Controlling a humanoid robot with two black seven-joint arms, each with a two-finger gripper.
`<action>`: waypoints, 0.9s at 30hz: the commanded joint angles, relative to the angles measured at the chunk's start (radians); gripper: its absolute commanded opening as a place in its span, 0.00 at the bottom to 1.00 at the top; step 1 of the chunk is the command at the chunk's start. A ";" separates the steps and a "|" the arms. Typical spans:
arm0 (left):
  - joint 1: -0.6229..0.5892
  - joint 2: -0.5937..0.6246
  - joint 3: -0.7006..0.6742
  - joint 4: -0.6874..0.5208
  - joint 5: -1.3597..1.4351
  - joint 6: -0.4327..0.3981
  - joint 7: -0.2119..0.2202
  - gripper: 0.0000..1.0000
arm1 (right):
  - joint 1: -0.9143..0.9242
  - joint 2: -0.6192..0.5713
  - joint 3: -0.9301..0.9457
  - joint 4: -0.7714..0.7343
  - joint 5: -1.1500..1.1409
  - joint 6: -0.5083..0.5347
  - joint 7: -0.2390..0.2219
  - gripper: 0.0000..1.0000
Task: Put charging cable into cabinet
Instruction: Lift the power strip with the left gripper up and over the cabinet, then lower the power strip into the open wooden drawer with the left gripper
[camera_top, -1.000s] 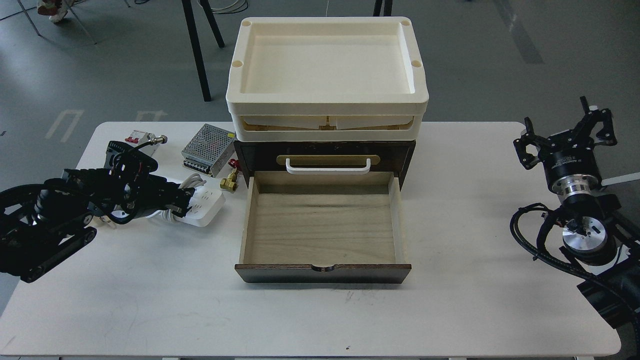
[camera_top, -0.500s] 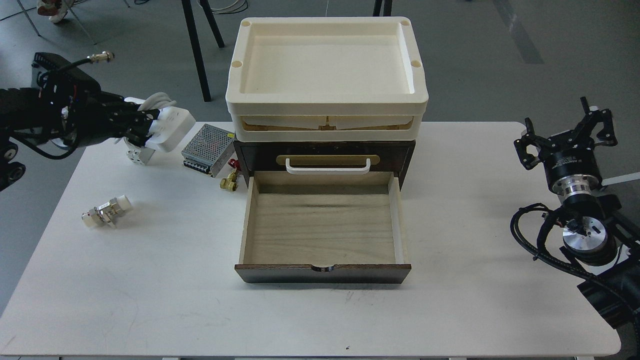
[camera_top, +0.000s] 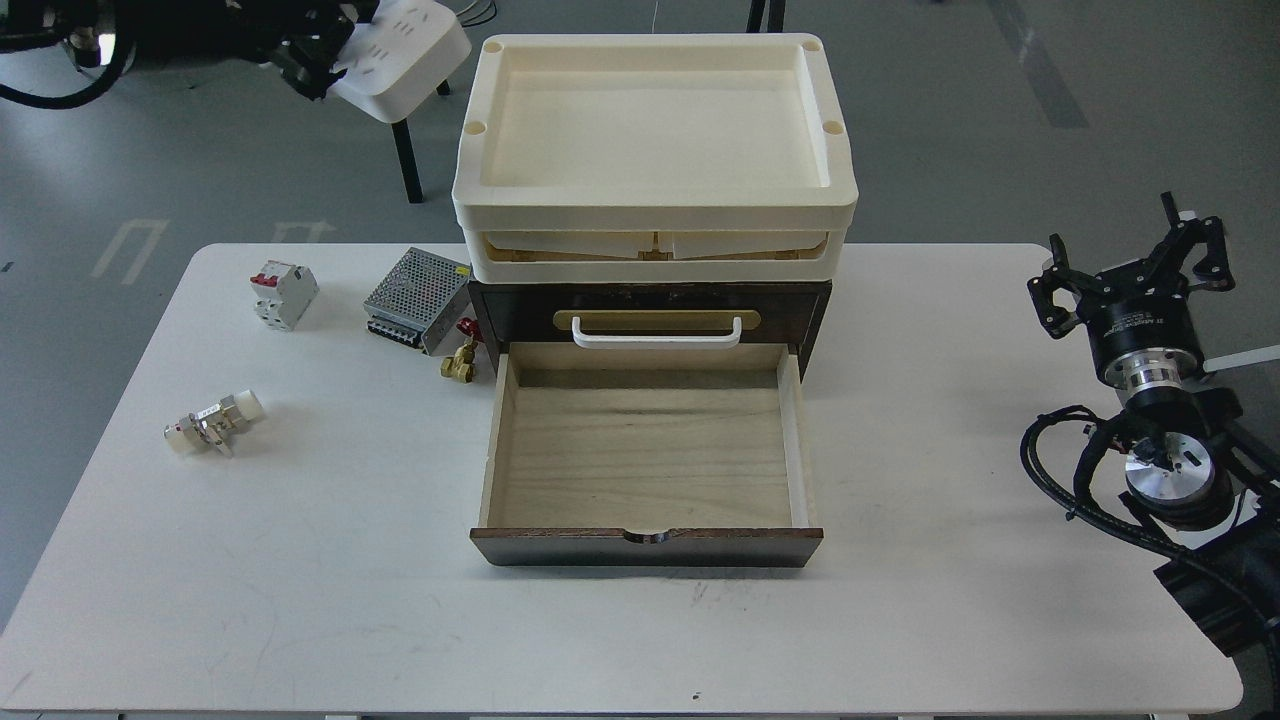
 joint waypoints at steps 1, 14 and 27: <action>-0.044 -0.087 -0.001 -0.097 -0.100 0.000 0.005 0.04 | 0.000 0.000 0.000 -0.001 0.000 0.000 0.000 1.00; 0.140 -0.414 0.008 -0.179 -0.289 0.000 0.010 0.04 | 0.000 0.000 0.000 -0.001 0.000 0.000 0.000 1.00; 0.494 -0.505 0.011 -0.004 -0.139 0.000 0.162 0.04 | 0.000 0.003 0.000 -0.001 0.000 0.000 0.000 1.00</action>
